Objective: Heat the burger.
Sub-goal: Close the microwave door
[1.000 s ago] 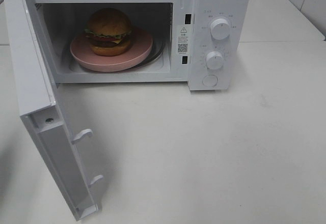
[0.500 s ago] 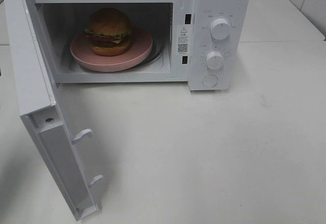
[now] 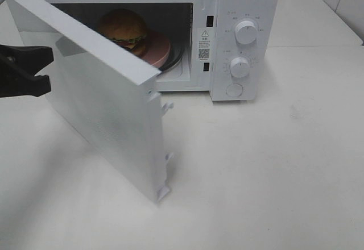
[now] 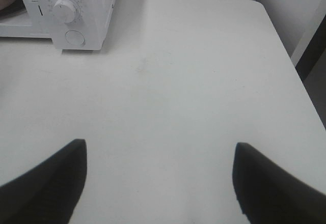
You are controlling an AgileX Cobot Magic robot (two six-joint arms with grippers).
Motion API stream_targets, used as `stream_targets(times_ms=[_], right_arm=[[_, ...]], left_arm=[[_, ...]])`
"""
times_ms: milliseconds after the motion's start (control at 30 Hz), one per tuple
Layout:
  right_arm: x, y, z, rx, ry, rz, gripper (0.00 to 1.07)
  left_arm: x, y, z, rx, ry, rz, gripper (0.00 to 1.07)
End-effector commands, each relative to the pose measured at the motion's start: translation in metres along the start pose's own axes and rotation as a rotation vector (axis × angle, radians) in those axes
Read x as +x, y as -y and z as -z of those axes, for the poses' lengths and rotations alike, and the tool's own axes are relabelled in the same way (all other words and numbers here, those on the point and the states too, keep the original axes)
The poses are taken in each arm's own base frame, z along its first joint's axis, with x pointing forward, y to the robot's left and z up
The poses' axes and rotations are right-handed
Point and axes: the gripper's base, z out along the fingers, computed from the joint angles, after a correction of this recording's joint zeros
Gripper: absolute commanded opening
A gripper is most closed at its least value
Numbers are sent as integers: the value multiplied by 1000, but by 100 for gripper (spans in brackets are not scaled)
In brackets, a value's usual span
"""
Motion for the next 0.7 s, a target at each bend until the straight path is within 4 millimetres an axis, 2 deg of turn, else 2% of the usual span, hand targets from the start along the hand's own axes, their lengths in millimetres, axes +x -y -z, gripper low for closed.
stream_targets(times_ms=[33, 400, 700], right_arm=[[1, 0, 3, 4, 41, -3, 76], [1, 0, 3, 4, 41, -3, 76], [1, 0, 3, 4, 41, -3, 76]], left_arm=[[-6, 3, -7, 3, 25, 29, 0], [-11, 22, -39, 35, 30, 113, 0], [-14, 51, -77, 58, 35, 115, 0]])
